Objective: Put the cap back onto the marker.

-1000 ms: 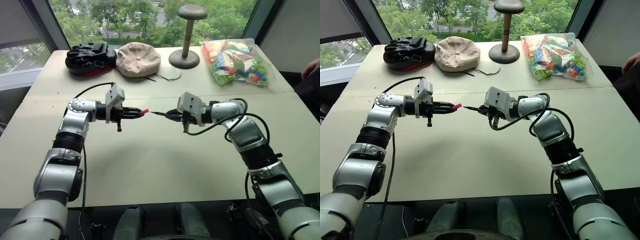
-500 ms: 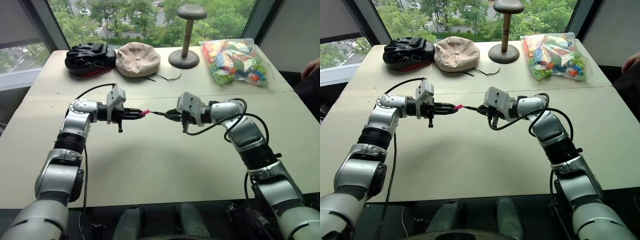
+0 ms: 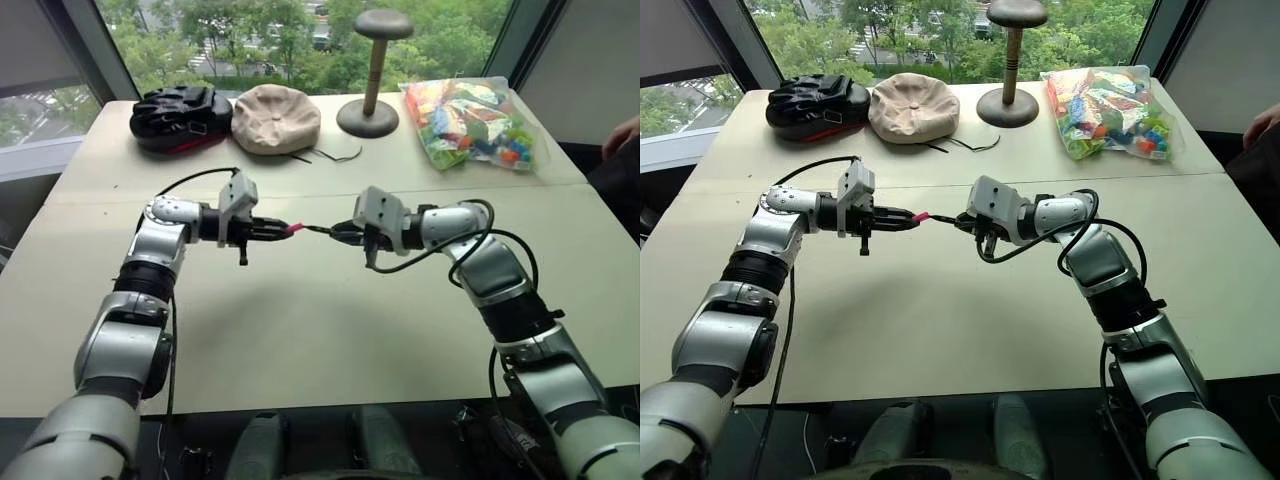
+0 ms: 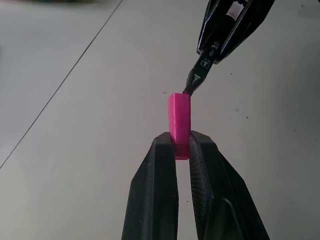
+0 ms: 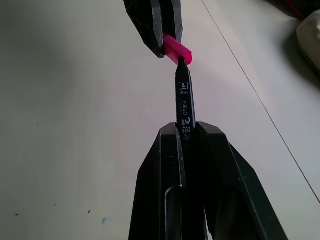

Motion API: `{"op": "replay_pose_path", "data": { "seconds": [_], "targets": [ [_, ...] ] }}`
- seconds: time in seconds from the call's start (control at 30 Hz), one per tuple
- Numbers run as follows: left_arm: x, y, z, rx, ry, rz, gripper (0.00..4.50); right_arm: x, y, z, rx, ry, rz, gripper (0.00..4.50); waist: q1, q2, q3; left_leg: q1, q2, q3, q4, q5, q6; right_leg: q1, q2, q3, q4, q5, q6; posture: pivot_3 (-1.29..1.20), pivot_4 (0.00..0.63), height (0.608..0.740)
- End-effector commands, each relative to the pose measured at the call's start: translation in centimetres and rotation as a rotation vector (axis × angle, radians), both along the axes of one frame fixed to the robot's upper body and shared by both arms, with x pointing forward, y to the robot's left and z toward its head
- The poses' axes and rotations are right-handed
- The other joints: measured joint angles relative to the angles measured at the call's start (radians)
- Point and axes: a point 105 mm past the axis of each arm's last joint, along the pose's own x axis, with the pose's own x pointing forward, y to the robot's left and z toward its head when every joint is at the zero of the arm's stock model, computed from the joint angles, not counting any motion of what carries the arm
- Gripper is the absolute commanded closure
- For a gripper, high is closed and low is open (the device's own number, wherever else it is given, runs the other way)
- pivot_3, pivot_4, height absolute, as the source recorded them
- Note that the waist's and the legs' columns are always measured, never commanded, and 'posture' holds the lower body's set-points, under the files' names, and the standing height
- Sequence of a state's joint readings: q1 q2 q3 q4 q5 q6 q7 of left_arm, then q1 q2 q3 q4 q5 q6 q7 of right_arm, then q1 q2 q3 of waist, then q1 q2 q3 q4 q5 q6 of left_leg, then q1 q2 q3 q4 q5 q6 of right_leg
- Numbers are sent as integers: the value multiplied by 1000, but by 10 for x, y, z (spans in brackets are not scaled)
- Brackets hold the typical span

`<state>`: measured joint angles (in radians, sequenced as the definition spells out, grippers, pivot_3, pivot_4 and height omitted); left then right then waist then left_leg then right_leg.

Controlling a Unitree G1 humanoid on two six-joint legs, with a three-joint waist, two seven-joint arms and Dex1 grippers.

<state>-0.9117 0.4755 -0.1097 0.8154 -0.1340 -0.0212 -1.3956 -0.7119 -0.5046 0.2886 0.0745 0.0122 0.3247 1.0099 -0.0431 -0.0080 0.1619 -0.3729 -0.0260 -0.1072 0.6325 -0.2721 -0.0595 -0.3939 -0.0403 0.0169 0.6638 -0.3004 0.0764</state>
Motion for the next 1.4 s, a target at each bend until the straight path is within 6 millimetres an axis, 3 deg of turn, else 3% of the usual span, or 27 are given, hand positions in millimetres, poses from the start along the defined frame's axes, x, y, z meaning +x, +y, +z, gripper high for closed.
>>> {"op": "replay_pose_path", "data": {
  "seconds": [0.03,0.33,0.77,0.97,1.17,1.3,1.4],
  "targets": [
    [3,-13,21,17,-100,-59,4440,-9,16,7,-27,-60,96,4500,0,0,0,0,0,0,0,0,0,0,0,0,0,0,0,0,150,740],
    [2,-15,20,189,-193,-153,4440,2,16,5,-132,-142,119,4500,-1,0,0,0,0,0,0,0,0,0,4,1,0,0,0,0,150,740],
    [2,-63,24,188,-308,-253,4440,3,54,12,-49,-114,182,4500,-1,0,0,0,1,-1,0,0,0,0,6,1,1,0,0,0,150,740],
    [-6,-73,15,318,-367,-377,4440,-4,68,2,-91,-132,239,4500,-1,0,0,0,1,-1,0,0,0,0,8,2,1,0,0,0,150,740],
    [-5,-85,28,270,-382,-385,4440,-4,78,9,-72,-158,251,4500,-1,0,0,0,1,-1,0,0,0,-1,8,2,1,0,0,0,150,740],
    [1,-78,30,267,-379,-344,4440,1,74,10,-64,-157,222,4500,-1,0,0,0,1,-1,0,0,0,-1,8,2,1,0,0,0,150,740],
    [7,-69,35,256,-387,-292,4440,11,58,11,-67,-154,162,4500,-1,0,0,0,1,-1,0,0,0,-1,8,2,1,0,0,0,150,740]
  ]
}}
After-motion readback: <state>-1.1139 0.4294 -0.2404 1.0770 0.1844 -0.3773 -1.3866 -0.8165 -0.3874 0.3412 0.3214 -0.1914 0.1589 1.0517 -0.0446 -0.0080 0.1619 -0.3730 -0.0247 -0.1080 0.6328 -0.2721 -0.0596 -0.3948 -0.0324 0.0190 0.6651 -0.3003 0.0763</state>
